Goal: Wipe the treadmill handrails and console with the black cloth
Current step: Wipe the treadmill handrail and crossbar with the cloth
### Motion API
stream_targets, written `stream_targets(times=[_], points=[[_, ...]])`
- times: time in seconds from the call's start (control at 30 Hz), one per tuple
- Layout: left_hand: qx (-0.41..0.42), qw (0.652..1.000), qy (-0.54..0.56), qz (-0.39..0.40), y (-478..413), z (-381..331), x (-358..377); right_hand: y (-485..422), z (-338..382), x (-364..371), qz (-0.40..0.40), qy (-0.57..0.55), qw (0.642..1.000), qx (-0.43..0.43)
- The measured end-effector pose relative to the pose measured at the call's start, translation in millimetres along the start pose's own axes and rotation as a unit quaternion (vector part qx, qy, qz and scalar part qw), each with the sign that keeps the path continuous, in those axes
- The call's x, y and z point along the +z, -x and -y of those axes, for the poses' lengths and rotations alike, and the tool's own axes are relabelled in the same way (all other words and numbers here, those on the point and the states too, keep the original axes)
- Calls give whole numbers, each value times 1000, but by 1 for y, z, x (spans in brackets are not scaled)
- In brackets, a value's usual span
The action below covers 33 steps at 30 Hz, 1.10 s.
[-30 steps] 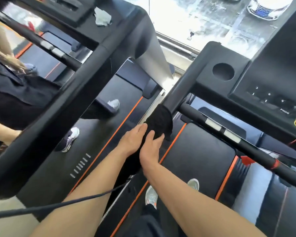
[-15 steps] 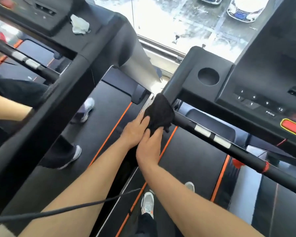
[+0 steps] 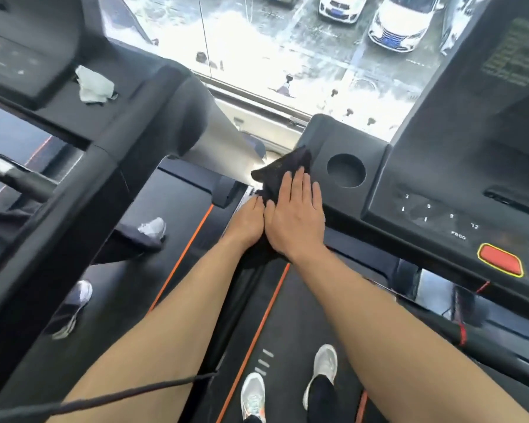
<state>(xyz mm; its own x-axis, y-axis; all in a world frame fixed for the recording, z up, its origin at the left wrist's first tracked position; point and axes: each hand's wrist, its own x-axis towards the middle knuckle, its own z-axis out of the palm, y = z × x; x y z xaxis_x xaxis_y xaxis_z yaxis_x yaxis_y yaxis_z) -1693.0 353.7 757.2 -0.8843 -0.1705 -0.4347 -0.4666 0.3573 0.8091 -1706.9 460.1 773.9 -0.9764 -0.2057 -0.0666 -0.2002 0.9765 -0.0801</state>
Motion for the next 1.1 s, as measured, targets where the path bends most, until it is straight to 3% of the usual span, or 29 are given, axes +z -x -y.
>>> stream_targets(times=[0.23,0.43,0.57,0.73,0.9,1.1], points=[[-14,997,-72,31,-104,-73,19,-117,-38,-15,9,18,1000,10],[-29,997,53,46,-174,-117,31,-202,-66,-23,3,21,998,62],[-9,997,55,62,-183,-120,32,-212,-68,-24,10,25,997,70],[17,998,-3,53,-138,-107,25,-177,-62,-18,-17,34,999,29],[44,997,-57,33,-65,-48,12,-73,-39,-2,-5,-27,1000,-15],[37,974,-223,-12,35,26,-3,35,-12,11,4,-48,997,-66]])
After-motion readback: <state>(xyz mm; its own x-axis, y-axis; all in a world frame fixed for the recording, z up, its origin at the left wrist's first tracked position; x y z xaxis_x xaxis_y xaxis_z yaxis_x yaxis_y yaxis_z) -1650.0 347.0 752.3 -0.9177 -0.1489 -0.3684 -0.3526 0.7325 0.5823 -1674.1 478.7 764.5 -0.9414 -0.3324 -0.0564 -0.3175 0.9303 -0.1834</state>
